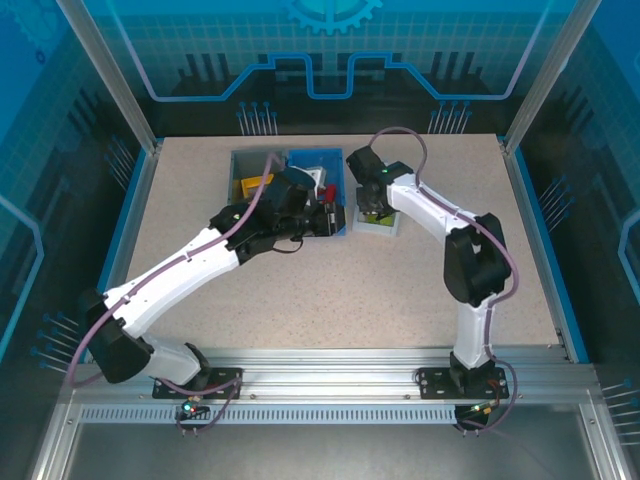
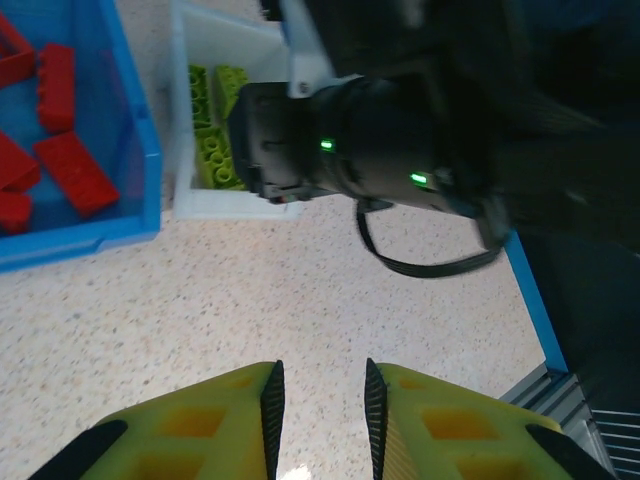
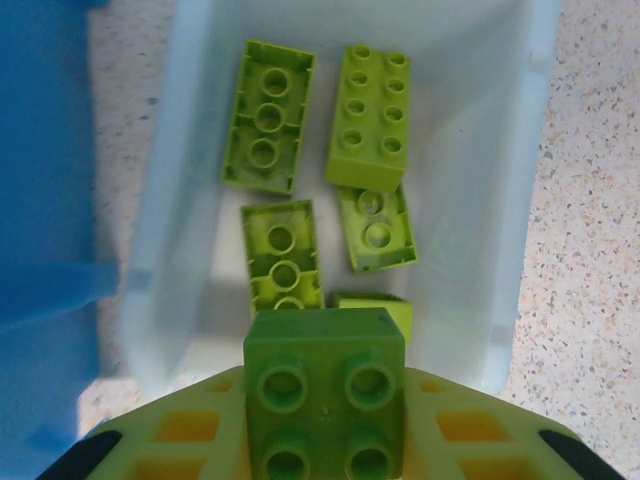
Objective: Sort the legos into containers by color
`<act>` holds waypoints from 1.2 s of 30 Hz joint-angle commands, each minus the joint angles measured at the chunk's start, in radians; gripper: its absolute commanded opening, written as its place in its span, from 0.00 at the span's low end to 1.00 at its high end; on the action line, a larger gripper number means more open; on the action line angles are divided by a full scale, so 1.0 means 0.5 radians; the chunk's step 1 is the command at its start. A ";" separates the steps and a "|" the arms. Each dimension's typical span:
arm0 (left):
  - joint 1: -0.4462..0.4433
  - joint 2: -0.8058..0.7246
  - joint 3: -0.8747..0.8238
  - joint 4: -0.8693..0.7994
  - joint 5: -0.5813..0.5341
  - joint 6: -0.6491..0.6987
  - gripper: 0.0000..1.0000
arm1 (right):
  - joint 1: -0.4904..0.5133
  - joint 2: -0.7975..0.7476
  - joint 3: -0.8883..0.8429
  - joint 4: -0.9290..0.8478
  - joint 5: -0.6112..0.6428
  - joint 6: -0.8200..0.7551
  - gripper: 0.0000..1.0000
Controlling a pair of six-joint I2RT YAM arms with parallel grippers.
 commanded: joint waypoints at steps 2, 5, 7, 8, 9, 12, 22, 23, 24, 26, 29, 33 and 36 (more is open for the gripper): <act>-0.032 0.078 0.114 0.095 0.040 0.082 0.31 | -0.016 0.069 0.120 -0.111 0.016 0.057 0.30; -0.035 0.081 0.097 0.088 0.021 0.089 0.31 | -0.002 0.067 0.118 -0.100 0.046 0.041 0.31; -0.033 0.080 0.078 0.095 0.026 0.082 0.31 | -0.039 0.107 0.146 -0.149 0.028 0.082 0.31; -0.035 0.077 0.067 0.107 0.035 0.069 0.31 | -0.059 0.134 0.158 -0.166 0.009 0.103 0.31; -0.035 0.078 0.055 0.119 0.045 0.060 0.31 | -0.083 0.161 0.172 -0.177 -0.019 0.125 0.31; -0.054 0.075 0.047 0.134 0.047 0.055 0.31 | -0.129 0.247 0.231 -0.213 -0.050 0.164 0.31; -0.065 0.040 0.073 0.062 0.000 0.065 0.32 | -0.132 0.334 0.401 -0.254 -0.089 0.146 0.54; -0.064 0.034 0.073 0.053 -0.007 0.069 0.32 | -0.124 0.316 0.403 -0.251 -0.081 0.141 0.56; -0.062 0.028 0.073 0.043 -0.016 0.072 0.32 | -0.117 0.291 0.406 -0.251 -0.076 0.134 0.57; -0.062 0.015 0.071 0.024 -0.035 0.074 0.32 | -0.104 0.231 0.409 -0.258 -0.060 0.131 0.56; -0.050 -0.016 0.083 -0.049 -0.085 0.067 0.32 | -0.066 0.056 0.349 -0.209 -0.033 0.107 0.51; 0.040 -0.091 0.084 -0.197 -0.092 0.020 0.32 | -0.014 -0.278 0.139 -0.061 0.002 0.088 0.46; 0.144 -0.217 0.014 -0.317 -0.082 -0.029 0.31 | 0.014 -0.675 -0.230 0.190 0.003 0.053 0.46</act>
